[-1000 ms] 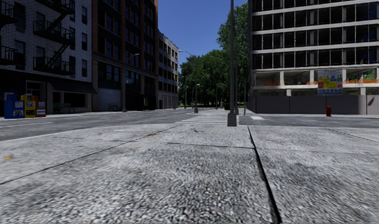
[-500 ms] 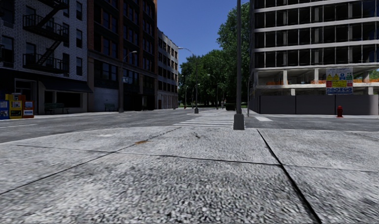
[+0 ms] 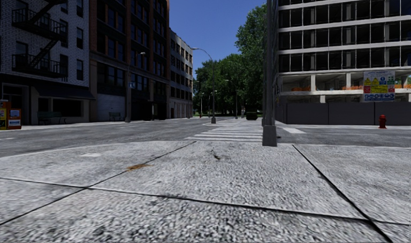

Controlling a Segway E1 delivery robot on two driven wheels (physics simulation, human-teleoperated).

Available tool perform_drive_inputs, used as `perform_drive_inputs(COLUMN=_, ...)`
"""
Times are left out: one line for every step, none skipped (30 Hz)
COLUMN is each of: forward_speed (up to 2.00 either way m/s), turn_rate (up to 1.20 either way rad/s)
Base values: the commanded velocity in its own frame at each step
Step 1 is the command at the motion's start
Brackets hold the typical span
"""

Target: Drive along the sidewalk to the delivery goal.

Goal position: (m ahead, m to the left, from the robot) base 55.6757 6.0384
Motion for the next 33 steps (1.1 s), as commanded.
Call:
perform_drive_inputs(forward_speed=2.00, turn_rate=0.00)
perform_drive_inputs(forward_speed=2.00, turn_rate=0.00)
perform_drive_inputs(forward_speed=2.00, turn_rate=0.00)
perform_drive_inputs(forward_speed=2.00, turn_rate=0.00)
perform_drive_inputs(forward_speed=2.00, turn_rate=0.00)
perform_drive_inputs(forward_speed=2.00, turn_rate=0.00)
perform_drive_inputs(forward_speed=2.00, turn_rate=0.00)
perform_drive_inputs(forward_speed=2.00, turn_rate=0.00)
perform_drive_inputs(forward_speed=2.00, turn_rate=0.00)
perform_drive_inputs(forward_speed=2.00, turn_rate=0.00)
perform_drive_inputs(forward_speed=2.00, turn_rate=0.00)
perform_drive_inputs(forward_speed=2.00, turn_rate=0.00)
perform_drive_inputs(forward_speed=2.00, turn_rate=0.00)
perform_drive_inputs(forward_speed=2.00, turn_rate=0.00)
perform_drive_inputs(forward_speed=2.00, turn_rate=0.00)
perform_drive_inputs(forward_speed=2.00, turn_rate=0.00)
perform_drive_inputs(forward_speed=2.00, turn_rate=0.00)
perform_drive_inputs(forward_speed=2.00, turn_rate=0.00)
perform_drive_inputs(forward_speed=2.00, turn_rate=0.00)
perform_drive_inputs(forward_speed=2.00, turn_rate=0.00)
perform_drive_inputs(forward_speed=2.00, turn_rate=0.00)
perform_drive_inputs(forward_speed=2.00, turn_rate=0.00)
perform_drive_inputs(forward_speed=2.00, turn_rate=0.00)
perform_drive_inputs(forward_speed=2.00, turn_rate=0.00)
perform_drive_inputs(forward_speed=2.00, turn_rate=0.00)
perform_drive_inputs(forward_speed=2.00, turn_rate=0.00)
perform_drive_inputs(forward_speed=2.00, turn_rate=0.00)
perform_drive_inputs(forward_speed=2.00, turn_rate=0.00)
perform_drive_inputs(forward_speed=2.00, turn_rate=0.00)
perform_drive_inputs(forward_speed=2.00, turn_rate=0.00)
perform_drive_inputs(forward_speed=2.00, turn_rate=0.00)
perform_drive_inputs(forward_speed=2.00, turn_rate=0.00)
perform_drive_inputs(forward_speed=2.00, turn_rate=0.00)
